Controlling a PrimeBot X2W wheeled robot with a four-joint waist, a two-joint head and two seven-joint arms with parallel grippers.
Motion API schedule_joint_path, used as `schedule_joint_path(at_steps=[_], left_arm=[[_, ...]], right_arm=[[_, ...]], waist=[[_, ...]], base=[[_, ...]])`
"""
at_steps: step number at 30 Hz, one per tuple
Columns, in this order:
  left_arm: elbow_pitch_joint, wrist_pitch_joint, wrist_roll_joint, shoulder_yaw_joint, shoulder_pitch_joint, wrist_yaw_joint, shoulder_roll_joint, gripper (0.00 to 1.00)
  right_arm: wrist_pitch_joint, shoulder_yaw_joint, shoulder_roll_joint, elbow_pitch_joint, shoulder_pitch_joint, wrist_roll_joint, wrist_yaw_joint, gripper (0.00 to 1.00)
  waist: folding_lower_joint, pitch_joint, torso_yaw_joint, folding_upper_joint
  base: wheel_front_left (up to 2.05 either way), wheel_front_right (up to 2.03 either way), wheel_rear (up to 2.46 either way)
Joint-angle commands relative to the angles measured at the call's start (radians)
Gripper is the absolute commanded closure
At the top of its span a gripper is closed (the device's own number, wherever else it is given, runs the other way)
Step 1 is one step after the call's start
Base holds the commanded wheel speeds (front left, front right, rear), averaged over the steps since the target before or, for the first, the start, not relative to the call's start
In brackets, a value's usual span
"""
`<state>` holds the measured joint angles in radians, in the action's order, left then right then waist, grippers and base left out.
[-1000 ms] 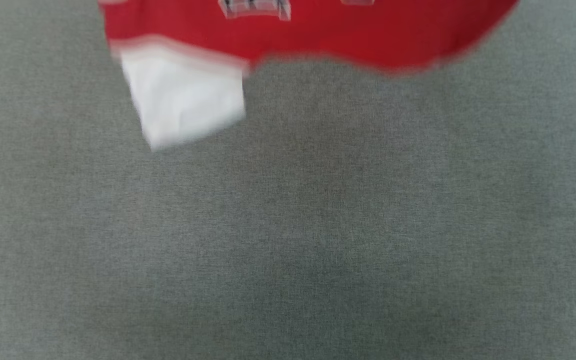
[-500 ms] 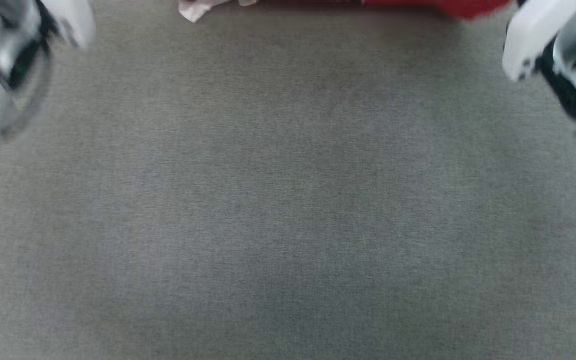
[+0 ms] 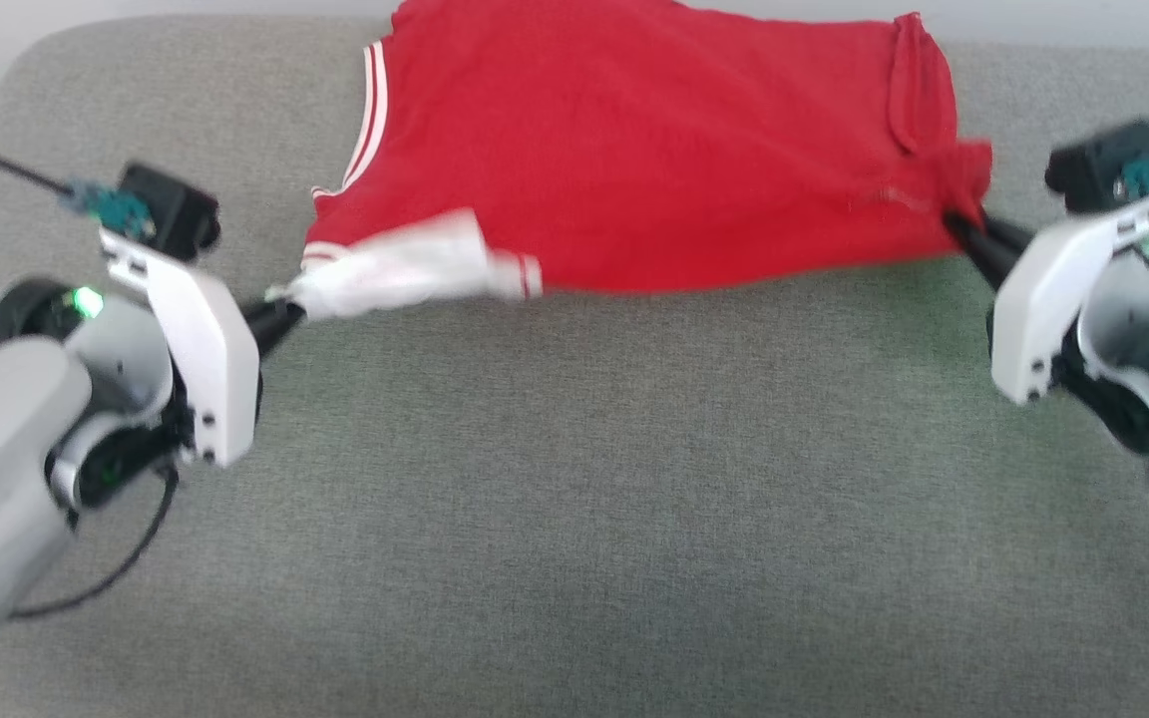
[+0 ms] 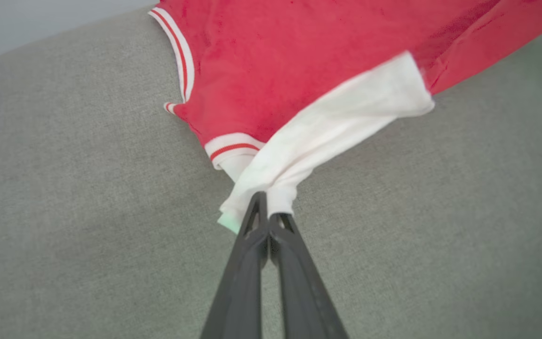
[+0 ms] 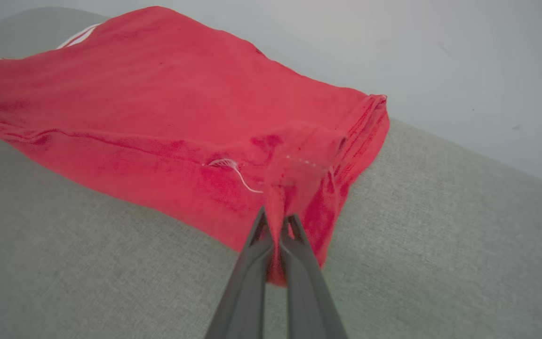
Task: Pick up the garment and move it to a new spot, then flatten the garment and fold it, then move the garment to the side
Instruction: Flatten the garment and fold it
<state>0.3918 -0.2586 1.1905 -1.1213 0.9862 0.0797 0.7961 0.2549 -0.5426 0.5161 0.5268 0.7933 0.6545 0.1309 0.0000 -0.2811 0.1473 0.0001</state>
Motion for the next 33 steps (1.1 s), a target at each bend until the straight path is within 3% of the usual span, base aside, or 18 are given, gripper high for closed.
schedule_joint_path(at_steps=[1, 13, 20, 26, 33], left_arm=[[-0.062, -0.015, 0.022, -0.004, -0.041, -0.032, 0.028, 1.00], [-0.513, -0.079, 0.153, -0.059, -0.319, -0.298, 0.230, 1.00], [-0.655, -0.083, 0.220, -0.091, -0.446, -0.405, 0.315, 1.00], [-0.703, -0.068, 0.224, -0.082, -0.465, -0.434, 0.368, 1.00], [-0.710, -0.057, 0.117, -0.005, -0.322, -0.406, 0.420, 1.00]], right_arm=[[0.028, 0.000, 0.021, -0.048, -0.060, 0.025, 0.000, 1.00], [0.197, 0.087, 0.152, -0.426, -0.470, 0.094, 0.000, 1.00], [0.292, 0.182, 0.182, -0.611, -0.709, 0.085, 0.000, 1.00], [0.321, 0.279, 0.144, -0.697, -0.826, 0.068, 0.000, 1.00], [0.353, 0.395, 0.059, -0.803, -0.845, 0.008, 0.000, 1.00]], waist=[[0.0000, 0.010, 0.006, -0.0001], [0.0000, 0.056, 0.012, -0.0001], [0.0000, 0.062, 0.009, -0.0001], [0.0000, 0.059, 0.004, -0.0001], [0.0000, 0.035, -0.015, -0.0001]], base=[[0.00, 0.00, 0.00], [0.00, 0.00, 0.00], [0.00, 0.00, 0.00], [0.00, 0.00, 0.00], [0.00, 0.00, 0.00]])
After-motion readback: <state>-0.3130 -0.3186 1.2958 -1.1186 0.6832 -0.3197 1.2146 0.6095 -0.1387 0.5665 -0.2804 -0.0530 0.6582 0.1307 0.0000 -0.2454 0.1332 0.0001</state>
